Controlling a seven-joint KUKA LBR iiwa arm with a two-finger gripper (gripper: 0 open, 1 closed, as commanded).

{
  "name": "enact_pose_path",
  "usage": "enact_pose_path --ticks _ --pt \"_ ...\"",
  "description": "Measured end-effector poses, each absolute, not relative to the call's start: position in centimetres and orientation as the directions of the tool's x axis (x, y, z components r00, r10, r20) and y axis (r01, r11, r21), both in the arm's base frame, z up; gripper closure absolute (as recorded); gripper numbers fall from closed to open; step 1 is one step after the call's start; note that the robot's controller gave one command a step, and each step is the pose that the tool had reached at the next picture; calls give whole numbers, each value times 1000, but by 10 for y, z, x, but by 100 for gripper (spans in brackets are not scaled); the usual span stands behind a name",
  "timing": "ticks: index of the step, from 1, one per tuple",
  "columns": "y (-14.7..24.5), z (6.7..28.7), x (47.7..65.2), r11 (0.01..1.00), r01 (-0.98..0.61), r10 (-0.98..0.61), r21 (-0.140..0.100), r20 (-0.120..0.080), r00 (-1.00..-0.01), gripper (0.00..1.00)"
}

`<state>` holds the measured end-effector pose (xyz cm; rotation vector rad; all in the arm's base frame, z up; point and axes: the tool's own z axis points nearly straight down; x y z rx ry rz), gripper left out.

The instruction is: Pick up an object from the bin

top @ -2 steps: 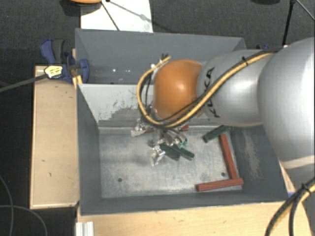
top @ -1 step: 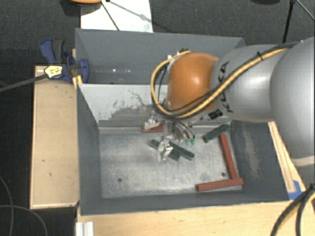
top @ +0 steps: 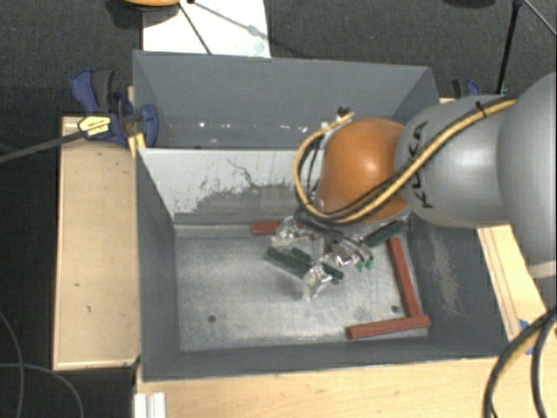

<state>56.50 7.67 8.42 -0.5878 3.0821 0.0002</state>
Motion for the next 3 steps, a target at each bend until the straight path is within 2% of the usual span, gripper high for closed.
enact_pose_path --ticks 1,3 --pt "59 76 591 956 -294 -294 2 -15 -956 100" --pt "58 78 590 956 -294 -294 2 -14 -956 100"
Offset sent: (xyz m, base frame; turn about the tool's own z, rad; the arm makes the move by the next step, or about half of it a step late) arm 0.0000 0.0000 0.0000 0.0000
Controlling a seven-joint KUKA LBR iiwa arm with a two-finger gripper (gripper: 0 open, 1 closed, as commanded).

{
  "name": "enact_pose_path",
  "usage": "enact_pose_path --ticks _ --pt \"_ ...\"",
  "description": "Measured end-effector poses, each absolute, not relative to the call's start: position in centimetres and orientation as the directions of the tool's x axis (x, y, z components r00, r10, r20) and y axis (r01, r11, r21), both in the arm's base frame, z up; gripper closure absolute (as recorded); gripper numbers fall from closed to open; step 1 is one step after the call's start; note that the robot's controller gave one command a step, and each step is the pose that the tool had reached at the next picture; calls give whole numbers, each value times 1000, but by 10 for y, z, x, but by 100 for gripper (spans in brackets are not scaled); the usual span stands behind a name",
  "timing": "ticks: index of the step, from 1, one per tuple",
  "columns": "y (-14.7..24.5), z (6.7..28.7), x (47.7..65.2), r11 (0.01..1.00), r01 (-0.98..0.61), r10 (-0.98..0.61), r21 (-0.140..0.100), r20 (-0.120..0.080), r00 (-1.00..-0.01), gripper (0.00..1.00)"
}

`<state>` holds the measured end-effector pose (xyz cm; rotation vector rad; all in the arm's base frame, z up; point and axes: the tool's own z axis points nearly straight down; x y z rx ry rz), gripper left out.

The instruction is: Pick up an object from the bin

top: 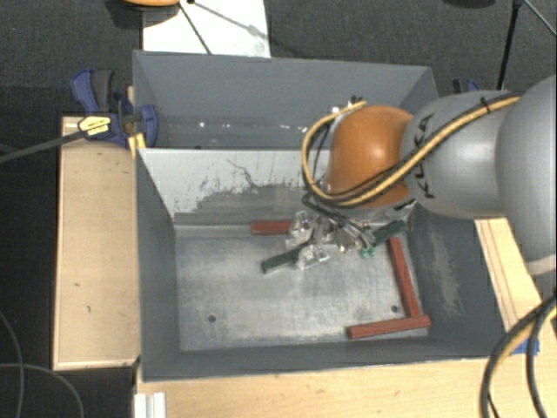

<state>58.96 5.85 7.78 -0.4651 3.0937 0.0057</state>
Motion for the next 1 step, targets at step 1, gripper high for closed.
enact_pose_path --ticks 1 --pt "58 91 587 956 -293 -293 2 0 -956 100"
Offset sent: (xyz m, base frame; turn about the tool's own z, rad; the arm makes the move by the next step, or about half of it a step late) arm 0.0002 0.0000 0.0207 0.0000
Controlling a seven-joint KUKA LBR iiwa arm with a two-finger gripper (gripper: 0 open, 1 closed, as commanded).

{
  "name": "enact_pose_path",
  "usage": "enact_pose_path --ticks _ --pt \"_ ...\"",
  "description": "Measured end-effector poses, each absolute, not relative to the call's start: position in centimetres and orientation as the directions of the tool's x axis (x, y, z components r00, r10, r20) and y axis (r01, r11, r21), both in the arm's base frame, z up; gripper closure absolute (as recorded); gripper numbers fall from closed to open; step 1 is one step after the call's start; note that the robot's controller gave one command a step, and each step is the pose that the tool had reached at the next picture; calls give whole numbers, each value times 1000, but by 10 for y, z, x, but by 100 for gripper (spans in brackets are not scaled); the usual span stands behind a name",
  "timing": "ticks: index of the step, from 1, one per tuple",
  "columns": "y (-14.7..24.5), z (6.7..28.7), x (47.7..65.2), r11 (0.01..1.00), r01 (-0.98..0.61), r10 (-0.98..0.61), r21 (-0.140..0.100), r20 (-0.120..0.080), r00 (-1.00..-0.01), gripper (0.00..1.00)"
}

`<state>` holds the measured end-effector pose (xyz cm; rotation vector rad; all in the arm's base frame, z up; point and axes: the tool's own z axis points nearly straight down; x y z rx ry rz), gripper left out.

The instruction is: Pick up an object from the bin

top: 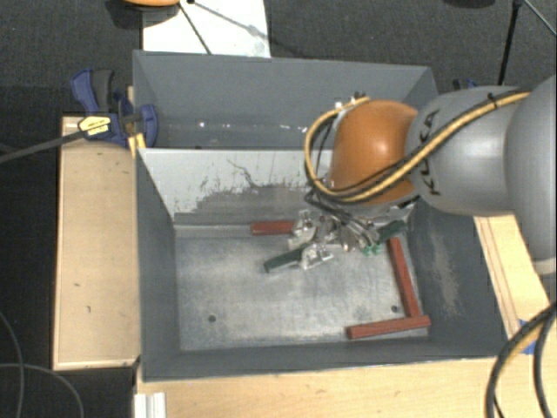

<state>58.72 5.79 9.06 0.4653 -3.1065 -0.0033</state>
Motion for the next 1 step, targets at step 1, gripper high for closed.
enact_pose_path --ticks 1 --pt "58 107 588 956 -292 -292 1 -2 -956 100"
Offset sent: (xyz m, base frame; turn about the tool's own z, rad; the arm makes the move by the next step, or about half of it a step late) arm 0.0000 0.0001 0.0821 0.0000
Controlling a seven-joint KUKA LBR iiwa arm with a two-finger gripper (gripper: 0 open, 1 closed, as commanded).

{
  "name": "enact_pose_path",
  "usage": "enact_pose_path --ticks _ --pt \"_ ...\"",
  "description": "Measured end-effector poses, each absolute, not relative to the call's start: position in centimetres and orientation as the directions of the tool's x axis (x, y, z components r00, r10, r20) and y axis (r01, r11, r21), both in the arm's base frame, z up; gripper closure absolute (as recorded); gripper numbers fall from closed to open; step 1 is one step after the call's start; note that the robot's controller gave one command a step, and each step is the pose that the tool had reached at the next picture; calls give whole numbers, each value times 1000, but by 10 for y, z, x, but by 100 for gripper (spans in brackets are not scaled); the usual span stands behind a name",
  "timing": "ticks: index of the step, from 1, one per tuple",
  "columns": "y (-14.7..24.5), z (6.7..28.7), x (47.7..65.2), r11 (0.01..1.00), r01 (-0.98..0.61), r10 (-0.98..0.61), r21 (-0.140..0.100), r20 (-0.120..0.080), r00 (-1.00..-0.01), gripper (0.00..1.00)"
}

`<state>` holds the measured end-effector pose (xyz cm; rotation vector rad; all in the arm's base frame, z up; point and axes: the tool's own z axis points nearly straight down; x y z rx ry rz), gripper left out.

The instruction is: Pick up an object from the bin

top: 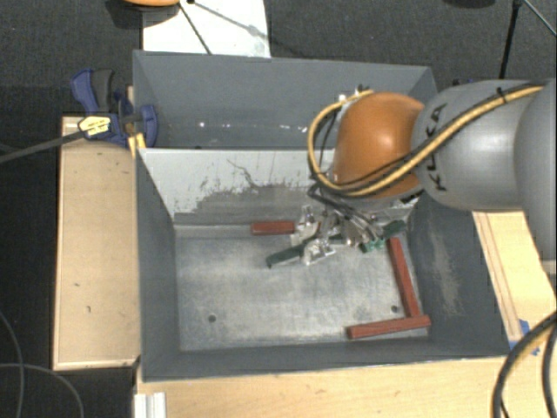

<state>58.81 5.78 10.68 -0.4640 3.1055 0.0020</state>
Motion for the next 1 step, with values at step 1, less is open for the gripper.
enact_pose_path --ticks 1 --pt "58 120 588 956 -292 -292 1 0 -956 100"
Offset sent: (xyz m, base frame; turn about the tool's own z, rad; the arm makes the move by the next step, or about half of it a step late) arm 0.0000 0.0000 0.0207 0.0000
